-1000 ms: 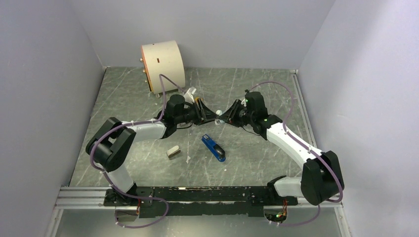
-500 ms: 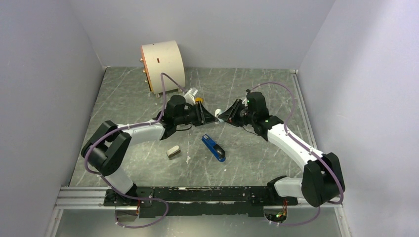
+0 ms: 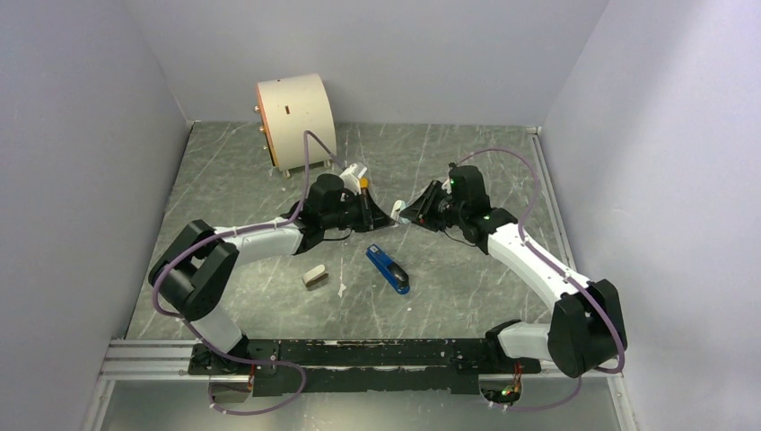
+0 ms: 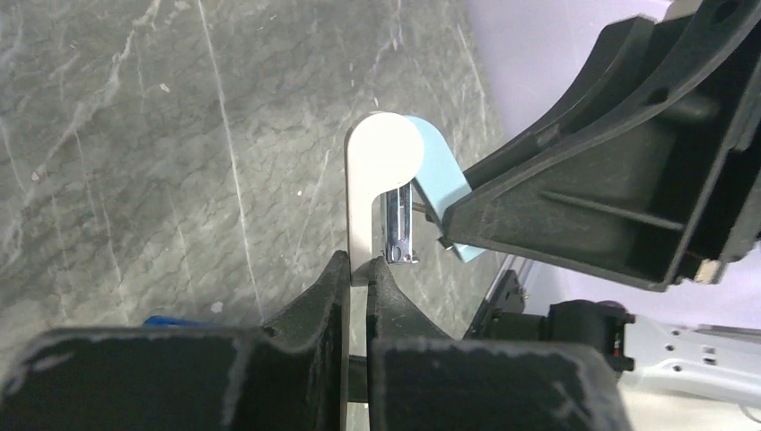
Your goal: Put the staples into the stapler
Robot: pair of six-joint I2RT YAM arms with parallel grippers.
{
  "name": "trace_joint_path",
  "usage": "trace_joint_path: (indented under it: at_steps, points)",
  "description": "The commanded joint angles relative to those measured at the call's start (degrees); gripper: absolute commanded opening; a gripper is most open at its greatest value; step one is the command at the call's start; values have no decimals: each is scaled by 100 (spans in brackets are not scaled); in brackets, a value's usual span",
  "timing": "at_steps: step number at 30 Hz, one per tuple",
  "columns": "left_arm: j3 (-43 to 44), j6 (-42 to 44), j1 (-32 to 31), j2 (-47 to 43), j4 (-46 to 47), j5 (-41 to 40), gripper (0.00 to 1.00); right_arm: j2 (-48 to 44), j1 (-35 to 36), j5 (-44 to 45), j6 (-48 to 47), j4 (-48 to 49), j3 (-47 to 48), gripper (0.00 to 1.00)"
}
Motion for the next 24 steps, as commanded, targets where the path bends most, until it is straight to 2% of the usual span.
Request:
trace_joint_path:
  at_steps: [1, 6, 13, 17, 24]
  points:
    - [203, 1029, -109, -87, -742, -357, 5, -93, -178, 408, -338, -423, 669, 8]
    - [204, 1831, -170, -252, -812, -189, 5, 146, -355, 531, -711, -852, 1072, 12]
    - [61, 2606, -224, -620, -727, -71, 5, 242, -582, 314, -1002, -879, 1139, 23]
    - [34, 2953, -260, -733, -666, 185, 5, 280, -697, 14, -1083, -723, 1110, 24]
    - [-190, 3416, -289, -1010, -504, 355, 5, 263, -1005, -728, -1093, -319, 954, 33]
